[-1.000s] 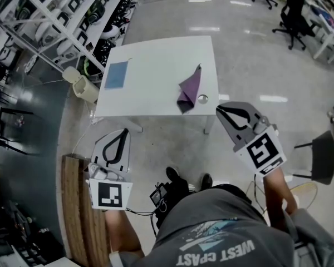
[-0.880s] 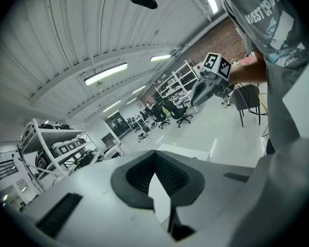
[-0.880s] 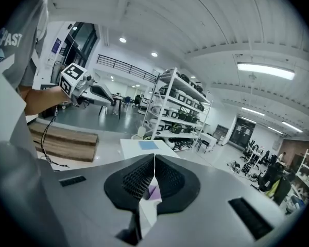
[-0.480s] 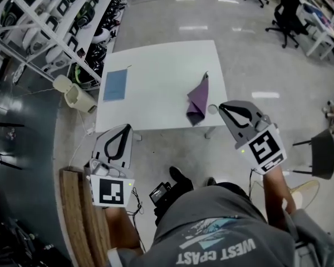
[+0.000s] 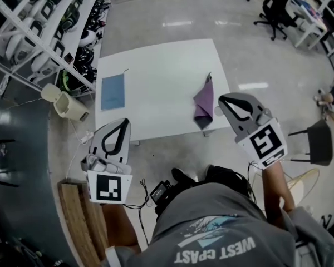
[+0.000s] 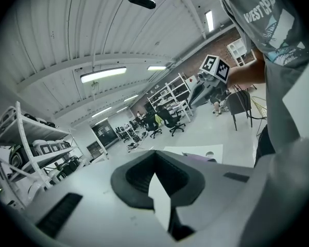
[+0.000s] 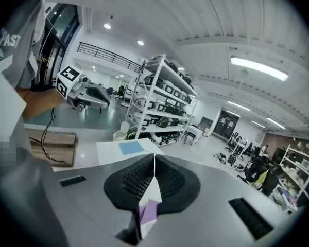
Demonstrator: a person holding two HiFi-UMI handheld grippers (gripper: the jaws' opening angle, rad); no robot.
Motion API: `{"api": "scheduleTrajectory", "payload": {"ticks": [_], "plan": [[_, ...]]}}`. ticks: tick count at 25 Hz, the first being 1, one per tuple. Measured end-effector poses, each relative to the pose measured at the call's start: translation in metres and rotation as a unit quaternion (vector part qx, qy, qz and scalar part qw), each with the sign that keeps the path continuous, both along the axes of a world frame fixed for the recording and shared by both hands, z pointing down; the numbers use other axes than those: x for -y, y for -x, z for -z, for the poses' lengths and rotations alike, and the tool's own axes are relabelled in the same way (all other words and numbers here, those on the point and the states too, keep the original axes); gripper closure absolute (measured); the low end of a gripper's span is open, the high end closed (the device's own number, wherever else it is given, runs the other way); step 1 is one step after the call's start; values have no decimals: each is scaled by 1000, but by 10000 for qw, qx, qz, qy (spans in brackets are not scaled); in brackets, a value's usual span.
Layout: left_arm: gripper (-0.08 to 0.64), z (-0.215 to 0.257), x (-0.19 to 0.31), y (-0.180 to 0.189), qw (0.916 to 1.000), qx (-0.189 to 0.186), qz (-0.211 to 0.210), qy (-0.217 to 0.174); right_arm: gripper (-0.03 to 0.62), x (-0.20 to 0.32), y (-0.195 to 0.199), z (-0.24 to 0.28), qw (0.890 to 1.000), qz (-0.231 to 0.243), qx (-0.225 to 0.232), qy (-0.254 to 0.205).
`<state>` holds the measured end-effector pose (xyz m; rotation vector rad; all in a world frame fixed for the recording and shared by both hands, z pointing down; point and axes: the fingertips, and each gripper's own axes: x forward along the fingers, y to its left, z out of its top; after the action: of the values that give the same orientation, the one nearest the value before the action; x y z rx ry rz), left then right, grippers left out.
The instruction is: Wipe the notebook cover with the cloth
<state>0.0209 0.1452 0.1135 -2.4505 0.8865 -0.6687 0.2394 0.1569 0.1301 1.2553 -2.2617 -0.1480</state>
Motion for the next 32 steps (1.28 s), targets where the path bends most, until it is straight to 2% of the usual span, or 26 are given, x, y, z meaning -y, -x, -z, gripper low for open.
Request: {"api": "scheduleTrajectory", "payload": {"ticks": [7, 16, 24, 27, 32], "plan": [[560, -14, 28, 4, 9998, -11, -1, 190, 561, 25, 1, -12, 9998, -45, -56, 190], [560, -19, 76, 2, 9987, 167, 405, 278, 561, 91, -11, -31, 9994, 224, 95, 258], [560, -28, 117, -39, 9963, 352, 647, 431, 560, 145, -41, -58, 9975, 453, 294, 460], [560, -38, 131, -53, 9957, 398, 685, 477, 560, 160, -52, -76, 9966, 533, 240, 581], [560, -67, 146, -72, 9939, 449, 621, 796, 560, 168, -67, -122, 9935, 451, 235, 1023]]}}
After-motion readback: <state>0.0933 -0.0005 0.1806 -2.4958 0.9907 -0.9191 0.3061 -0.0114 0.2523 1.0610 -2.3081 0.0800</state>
